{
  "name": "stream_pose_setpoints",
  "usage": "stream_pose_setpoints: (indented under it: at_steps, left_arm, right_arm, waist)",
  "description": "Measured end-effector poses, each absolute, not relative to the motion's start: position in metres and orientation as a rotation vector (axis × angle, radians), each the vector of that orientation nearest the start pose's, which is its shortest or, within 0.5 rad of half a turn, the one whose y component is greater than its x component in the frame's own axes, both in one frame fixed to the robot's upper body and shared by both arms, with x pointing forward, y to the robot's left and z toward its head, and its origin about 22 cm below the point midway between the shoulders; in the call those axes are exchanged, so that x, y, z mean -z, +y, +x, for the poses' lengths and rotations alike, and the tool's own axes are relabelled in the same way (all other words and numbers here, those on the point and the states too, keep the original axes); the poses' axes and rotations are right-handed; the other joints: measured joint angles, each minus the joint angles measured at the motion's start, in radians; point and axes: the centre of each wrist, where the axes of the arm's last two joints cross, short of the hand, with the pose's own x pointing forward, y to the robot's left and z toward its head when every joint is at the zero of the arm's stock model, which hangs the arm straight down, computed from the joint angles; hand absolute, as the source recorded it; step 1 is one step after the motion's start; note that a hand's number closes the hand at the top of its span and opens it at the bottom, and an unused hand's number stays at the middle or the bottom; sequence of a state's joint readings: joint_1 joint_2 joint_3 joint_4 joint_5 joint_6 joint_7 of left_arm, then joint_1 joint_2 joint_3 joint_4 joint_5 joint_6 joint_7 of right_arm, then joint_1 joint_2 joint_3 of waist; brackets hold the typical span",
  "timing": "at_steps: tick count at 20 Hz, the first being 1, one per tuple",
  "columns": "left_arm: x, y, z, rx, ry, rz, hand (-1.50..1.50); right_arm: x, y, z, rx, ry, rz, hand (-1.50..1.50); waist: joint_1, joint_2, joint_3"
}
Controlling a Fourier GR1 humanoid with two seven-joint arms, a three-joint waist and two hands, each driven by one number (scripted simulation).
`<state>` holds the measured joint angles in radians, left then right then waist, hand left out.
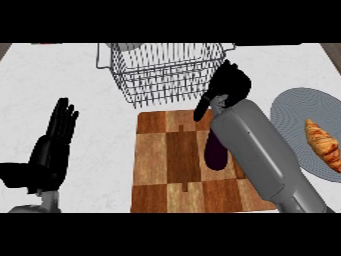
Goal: Pick the eggplant from the cutting board and place it in the basket
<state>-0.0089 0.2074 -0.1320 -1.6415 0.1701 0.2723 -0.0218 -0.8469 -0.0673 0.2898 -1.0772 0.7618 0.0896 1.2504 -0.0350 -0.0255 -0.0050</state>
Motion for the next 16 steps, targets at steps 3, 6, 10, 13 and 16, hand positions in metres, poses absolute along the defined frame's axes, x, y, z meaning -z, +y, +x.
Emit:
stream_pose_setpoints:
  at_steps: [3, 6, 10, 13, 16]
  left_arm:
    - [-0.026, 0.240, 0.239, -0.074, -1.649, 0.118, 0.00]
    - [-0.030, 0.244, 0.241, -0.073, -1.656, 0.125, 0.00]
    - [-0.031, 0.245, 0.240, -0.069, -1.654, 0.121, 0.00]
    - [-0.032, 0.242, 0.240, -0.064, -1.658, 0.113, 0.00]
    - [-0.032, 0.244, 0.240, -0.066, -1.658, 0.114, 0.00]
  right_arm:
    - [-0.119, -0.076, 0.379, -0.665, -0.712, -0.996, -1.50]
    - [-0.117, -0.076, 0.375, -0.662, -0.714, -0.998, -1.50]
    - [-0.113, -0.077, 0.369, -0.659, -0.715, -1.004, -1.50]
    - [-0.109, -0.078, 0.366, -0.659, -0.708, -1.024, -1.50]
    - [-0.101, -0.082, 0.362, -0.657, -0.697, -1.044, -1.50]
  waist:
    - [0.004, 0.002, 0.001]
    - [0.008, 0.005, 0.002]
    - [0.015, 0.007, 0.002]
    - [0.019, 0.009, 0.003]
    - [0.022, 0.011, 0.003]
